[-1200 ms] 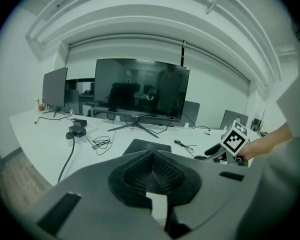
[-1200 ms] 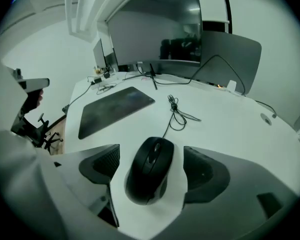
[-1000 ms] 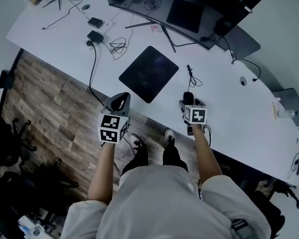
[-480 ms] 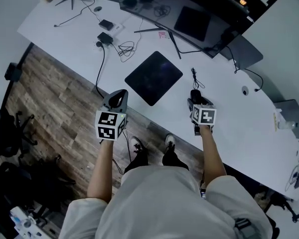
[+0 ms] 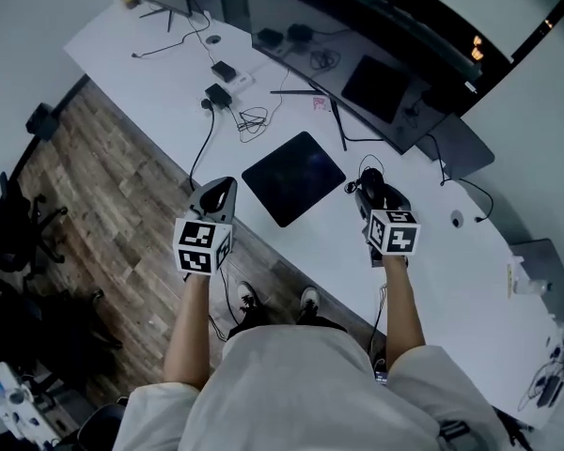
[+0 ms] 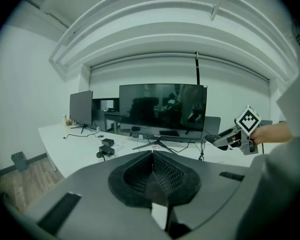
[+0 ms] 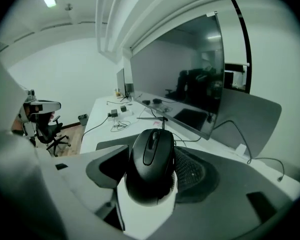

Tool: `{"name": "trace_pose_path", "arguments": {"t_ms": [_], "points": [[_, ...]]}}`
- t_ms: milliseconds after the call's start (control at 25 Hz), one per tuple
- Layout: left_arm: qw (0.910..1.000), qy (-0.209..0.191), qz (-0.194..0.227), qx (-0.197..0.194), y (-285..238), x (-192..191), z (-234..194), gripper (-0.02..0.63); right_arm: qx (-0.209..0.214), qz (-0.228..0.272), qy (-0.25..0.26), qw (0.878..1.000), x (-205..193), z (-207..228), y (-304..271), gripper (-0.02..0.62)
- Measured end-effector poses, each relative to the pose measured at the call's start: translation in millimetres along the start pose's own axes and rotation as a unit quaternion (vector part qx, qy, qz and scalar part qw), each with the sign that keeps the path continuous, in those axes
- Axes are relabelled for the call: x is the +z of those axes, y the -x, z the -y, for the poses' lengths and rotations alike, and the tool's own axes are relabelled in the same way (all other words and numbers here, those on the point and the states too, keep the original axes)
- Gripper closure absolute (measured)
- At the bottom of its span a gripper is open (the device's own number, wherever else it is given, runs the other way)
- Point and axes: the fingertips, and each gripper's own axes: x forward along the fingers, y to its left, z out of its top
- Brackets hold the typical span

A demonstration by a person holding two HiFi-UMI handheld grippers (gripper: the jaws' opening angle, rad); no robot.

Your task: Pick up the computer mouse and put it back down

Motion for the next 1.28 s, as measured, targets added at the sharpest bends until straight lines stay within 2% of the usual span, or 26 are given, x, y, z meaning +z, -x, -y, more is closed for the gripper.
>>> {"name": "trace_pose_path", "arguments": {"t_ms": [200,320,440,560,760,960,1280], "points": [[0.9997,0.001,0.015,0.021,11,9,-5,0.588,0.036,0.025,0.039,0.998,49,-20,-8,0.305],[0.9992,0.005,0.036,0.014,21,14,-8,0.588,0.06,0.024,0.066,0.996,65,-42,-30,0.305],[0.999,-0.021,0.035,0.016,22,16,-8,0.588,0.083,0.024,0.101,0.991,79,-68,-52,0.305],[0.9988,-0.035,0.022,0.026,22,10,-15,0.588,0.115,0.02,0.123,0.986,86,-100,-71,0.305],[0.9988,-0.009,0.002,0.049,23,-15,-39,0.588,0.175,-0.019,0.142,0.974,68,-161,-105,0.307],[0.9982,0.014,-0.025,0.053,24,-47,-52,0.588,0.161,-0.063,0.146,0.974,33,-166,-147,0.31],[0.9962,0.031,-0.067,0.046,17,-89,-60,0.588,0.095,-0.12,0.144,0.978,-10,-119,-198,0.31]]}}
